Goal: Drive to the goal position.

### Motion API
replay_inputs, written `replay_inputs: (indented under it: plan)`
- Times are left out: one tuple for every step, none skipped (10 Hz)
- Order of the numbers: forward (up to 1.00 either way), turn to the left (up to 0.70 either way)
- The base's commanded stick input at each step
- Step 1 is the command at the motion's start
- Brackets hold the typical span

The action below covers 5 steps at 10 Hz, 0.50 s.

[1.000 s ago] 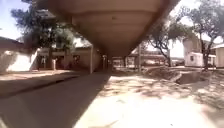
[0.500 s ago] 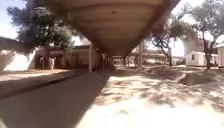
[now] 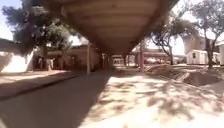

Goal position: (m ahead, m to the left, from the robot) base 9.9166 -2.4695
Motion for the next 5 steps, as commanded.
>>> replay_inputs:
  plan:
    - [0.85,0.0]
    - [0.85,0.0]
    - [0.85,0.0]
    - [0.85,0.0]
    - [0.85,0.0]
